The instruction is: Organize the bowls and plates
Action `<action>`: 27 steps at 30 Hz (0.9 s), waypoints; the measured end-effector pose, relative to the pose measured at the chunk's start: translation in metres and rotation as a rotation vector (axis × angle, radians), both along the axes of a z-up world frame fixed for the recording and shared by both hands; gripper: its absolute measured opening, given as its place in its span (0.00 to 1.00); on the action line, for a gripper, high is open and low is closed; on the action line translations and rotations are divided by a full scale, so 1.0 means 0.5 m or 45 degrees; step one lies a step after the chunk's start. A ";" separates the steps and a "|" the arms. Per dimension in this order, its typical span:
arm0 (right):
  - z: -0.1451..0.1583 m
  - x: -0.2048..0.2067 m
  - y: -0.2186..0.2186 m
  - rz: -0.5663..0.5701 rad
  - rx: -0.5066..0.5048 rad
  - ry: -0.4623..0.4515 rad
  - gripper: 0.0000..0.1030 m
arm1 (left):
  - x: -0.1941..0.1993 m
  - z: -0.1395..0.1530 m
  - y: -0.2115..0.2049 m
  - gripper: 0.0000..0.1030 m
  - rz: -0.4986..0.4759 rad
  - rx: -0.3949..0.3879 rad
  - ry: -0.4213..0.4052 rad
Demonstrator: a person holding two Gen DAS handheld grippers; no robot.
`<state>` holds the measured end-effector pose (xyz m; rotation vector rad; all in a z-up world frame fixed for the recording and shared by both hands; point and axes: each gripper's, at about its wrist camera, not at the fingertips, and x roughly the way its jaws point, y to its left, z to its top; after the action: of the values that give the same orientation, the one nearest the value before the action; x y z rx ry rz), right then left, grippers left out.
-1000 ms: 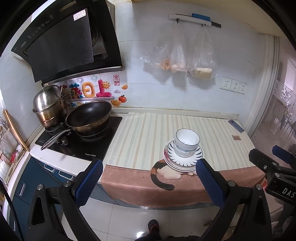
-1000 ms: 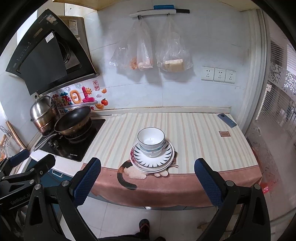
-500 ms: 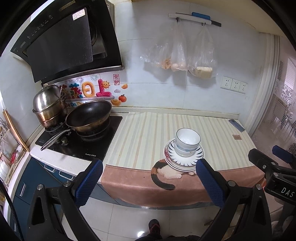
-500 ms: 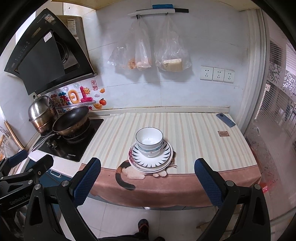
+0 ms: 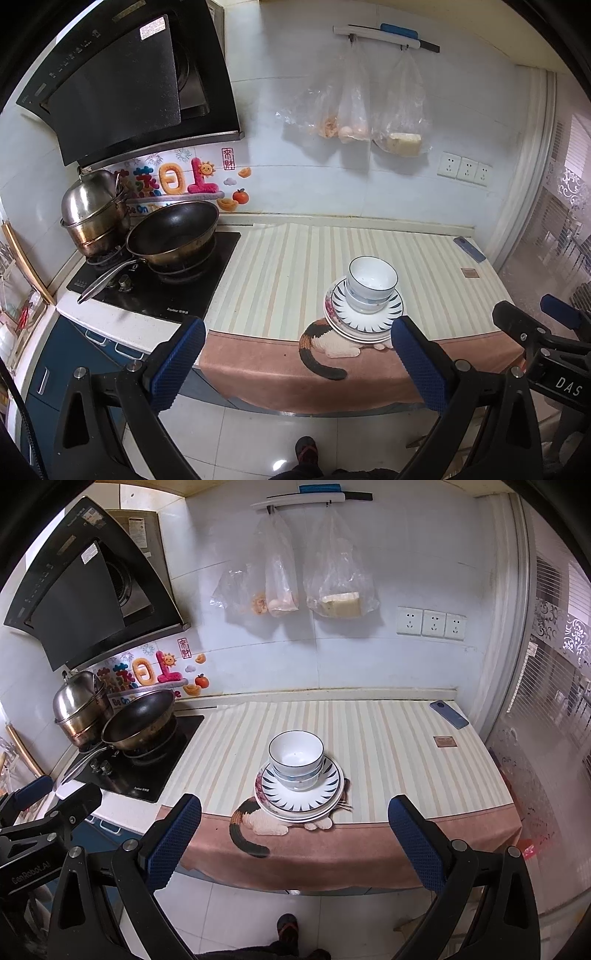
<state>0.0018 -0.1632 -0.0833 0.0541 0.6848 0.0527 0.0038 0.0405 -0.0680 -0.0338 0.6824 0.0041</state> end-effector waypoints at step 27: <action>-0.017 0.001 0.003 0.004 0.008 0.008 1.00 | 0.005 -0.006 0.002 1.00 0.015 0.009 0.012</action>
<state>0.0024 -0.1614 -0.0917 0.0591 0.6912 0.0576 0.0064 0.0417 -0.0710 -0.0312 0.6918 0.0179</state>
